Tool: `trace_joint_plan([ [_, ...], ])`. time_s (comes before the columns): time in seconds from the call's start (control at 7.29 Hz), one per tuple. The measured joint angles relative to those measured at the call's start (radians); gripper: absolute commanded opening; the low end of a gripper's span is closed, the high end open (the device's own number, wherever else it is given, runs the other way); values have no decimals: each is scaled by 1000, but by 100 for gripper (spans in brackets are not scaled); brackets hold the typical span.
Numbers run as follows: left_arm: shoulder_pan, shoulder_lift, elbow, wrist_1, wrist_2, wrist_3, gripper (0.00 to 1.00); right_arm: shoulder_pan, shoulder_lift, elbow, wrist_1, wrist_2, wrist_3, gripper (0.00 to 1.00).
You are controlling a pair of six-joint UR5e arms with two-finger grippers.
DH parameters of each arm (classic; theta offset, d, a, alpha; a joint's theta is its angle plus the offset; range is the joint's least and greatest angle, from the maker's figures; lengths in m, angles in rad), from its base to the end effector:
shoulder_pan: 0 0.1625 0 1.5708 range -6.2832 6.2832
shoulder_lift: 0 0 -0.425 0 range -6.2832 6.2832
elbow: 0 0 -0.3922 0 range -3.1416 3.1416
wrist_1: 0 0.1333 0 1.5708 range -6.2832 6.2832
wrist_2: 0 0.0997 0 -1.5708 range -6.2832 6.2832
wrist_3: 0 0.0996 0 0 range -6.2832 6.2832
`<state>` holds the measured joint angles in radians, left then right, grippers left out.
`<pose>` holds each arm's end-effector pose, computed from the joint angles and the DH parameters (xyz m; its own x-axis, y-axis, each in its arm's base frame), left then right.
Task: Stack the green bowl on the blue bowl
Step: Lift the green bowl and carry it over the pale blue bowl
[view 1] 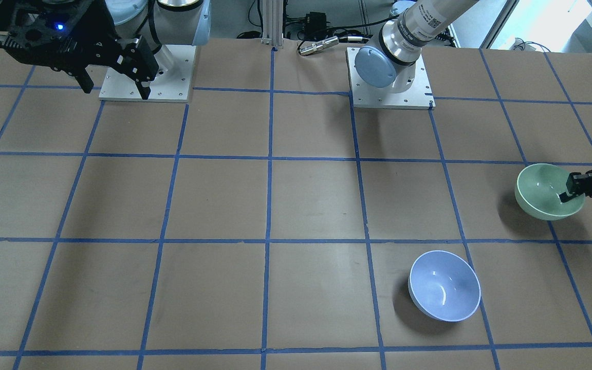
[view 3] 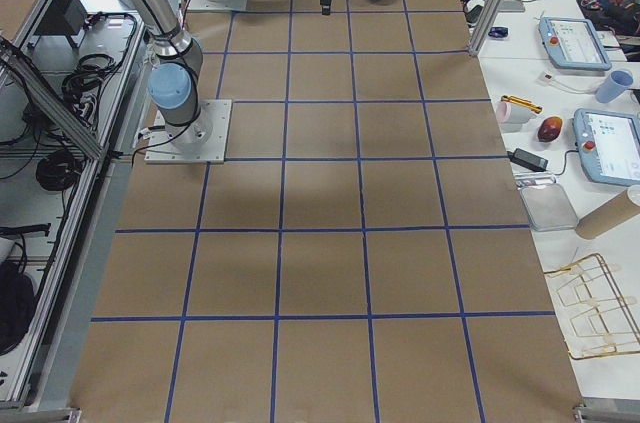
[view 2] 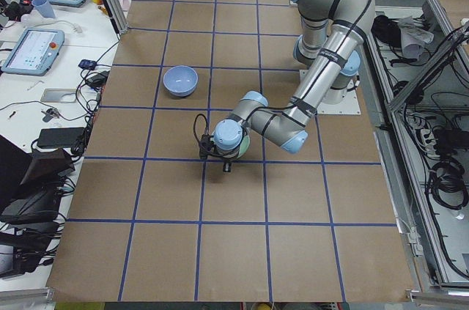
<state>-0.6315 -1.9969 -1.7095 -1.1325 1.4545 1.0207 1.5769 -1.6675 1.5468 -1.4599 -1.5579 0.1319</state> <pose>0.3934 -0.4672 0.2289 -0.9829 0.0756 0.1677 0.0712 0.9969 -0.0322 0.1373 -0.4482 0.5341 -0.9920 0.1253 -0.0141 0.1255 0.9921 -0.0080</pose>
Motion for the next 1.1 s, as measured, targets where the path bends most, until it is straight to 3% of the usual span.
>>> trace_joint_plan([
  [0.41, -58, 40, 70, -102, -97, -97, 0, 0, 0, 0, 0, -1, 0, 100],
  [1.1, -305, 85, 122, -155, -116, -420, 0, 0, 0, 0, 0, -1, 0, 100],
])
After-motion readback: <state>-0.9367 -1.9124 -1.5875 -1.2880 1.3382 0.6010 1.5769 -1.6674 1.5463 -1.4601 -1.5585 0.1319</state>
